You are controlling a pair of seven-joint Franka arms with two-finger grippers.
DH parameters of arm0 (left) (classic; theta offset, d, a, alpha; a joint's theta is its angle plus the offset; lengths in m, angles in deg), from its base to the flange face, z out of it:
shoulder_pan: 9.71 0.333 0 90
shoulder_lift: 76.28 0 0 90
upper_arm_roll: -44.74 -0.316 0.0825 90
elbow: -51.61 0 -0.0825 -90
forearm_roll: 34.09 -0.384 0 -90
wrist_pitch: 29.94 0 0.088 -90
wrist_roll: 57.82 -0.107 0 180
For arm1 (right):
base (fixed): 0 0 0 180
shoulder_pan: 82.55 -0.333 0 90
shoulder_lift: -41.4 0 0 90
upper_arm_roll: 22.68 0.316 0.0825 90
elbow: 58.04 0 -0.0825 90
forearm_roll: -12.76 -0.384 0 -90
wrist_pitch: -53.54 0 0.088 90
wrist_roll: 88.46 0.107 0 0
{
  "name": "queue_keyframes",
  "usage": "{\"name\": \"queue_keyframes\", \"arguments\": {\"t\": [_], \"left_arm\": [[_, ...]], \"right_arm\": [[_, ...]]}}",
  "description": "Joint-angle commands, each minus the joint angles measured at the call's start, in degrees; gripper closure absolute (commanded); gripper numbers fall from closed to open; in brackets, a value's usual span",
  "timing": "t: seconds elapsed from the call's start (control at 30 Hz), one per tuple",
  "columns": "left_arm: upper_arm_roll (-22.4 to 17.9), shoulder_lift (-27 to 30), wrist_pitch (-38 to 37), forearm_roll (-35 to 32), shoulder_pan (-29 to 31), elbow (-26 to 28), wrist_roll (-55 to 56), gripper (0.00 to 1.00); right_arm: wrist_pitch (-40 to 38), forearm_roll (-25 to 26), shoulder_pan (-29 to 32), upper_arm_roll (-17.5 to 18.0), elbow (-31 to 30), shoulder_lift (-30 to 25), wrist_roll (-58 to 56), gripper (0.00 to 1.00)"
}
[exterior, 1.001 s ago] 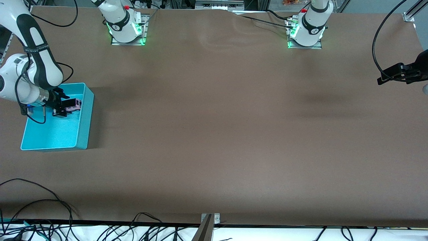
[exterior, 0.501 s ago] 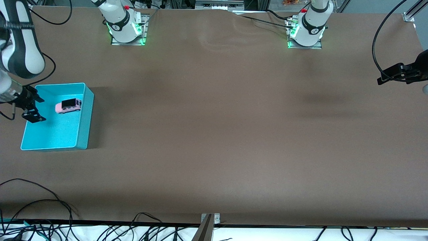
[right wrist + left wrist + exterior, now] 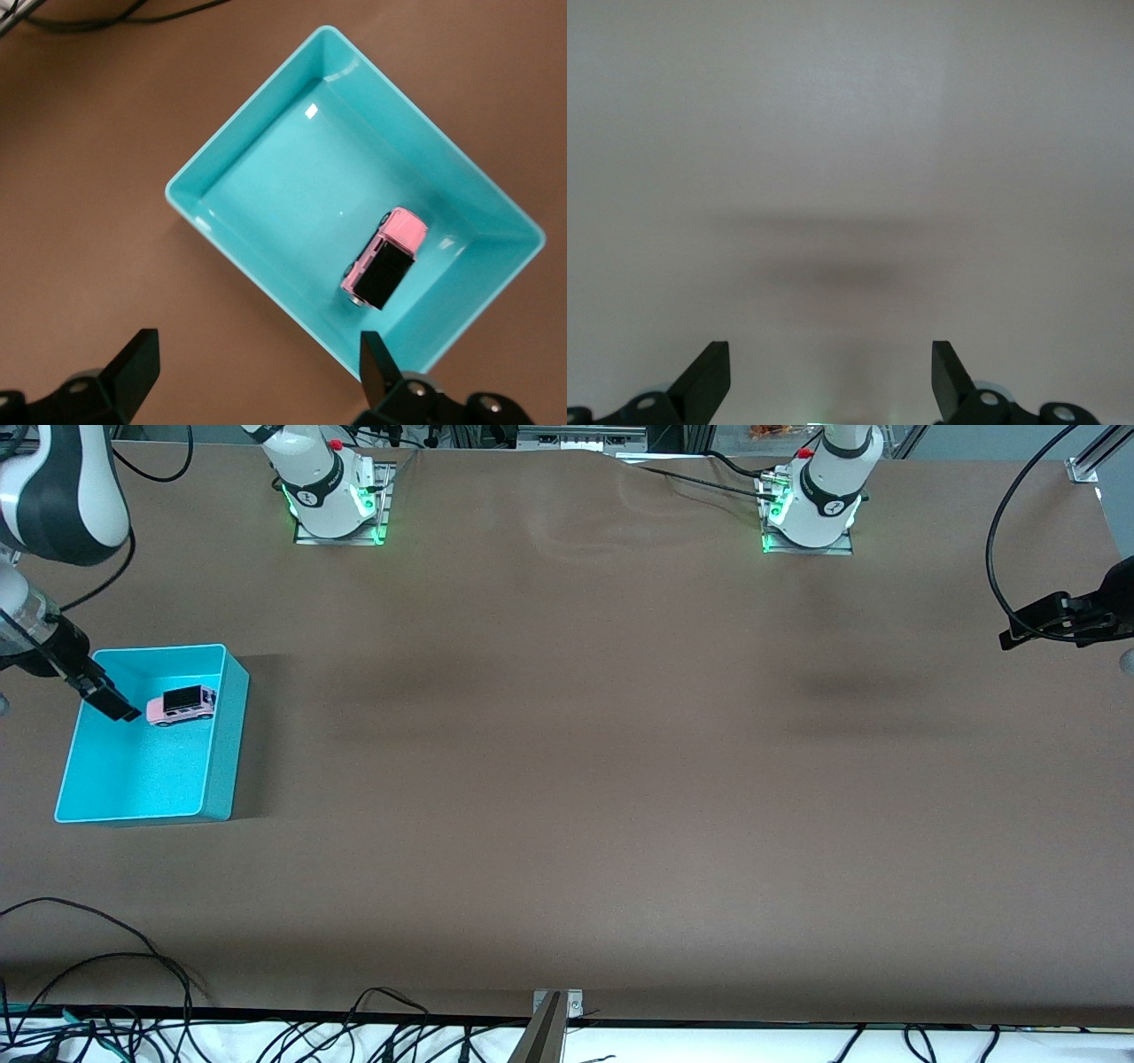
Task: Wind and store pink jeep toy
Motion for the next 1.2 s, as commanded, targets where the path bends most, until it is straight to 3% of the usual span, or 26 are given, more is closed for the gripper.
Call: {"name": "queue_keyframes", "arguments": {"t": [0.0,0.23,0.5,0.77,1.17], "left_arm": [[0.1,-0.9,-0.2,1.0,-0.2,-1.7,0.8,0.00],[0.1,-1.5,-0.2,0.7,-0.2,-1.7,0.3,0.00],[0.4,-1.6,-0.2,0.1,-0.4,-1.7,-0.1,0.00],[2.1,-1.6,-0.5,-1.7,-0.3,-1.7,-0.1,0.00],[2.1,-1.6,-0.6,-1.6,-0.2,-1.8,-0.1,0.00]], "right_arm": [[-9.3,0.6,-0.7,0.2,6.8,0.4,-11.6,0.00],[-20.0,0.3,-3.9,0.1,12.5,0.6,-24.8,0.00],[-29.8,-5.1,-7.4,-0.7,20.3,1.1,-26.3,0.00],[-38.5,-5.0,-9.7,-0.9,25.8,2.4,-28.2,0.00],[-39.8,-4.6,-12.3,-1.5,26.3,2.9,-30.4,0.00]]}}
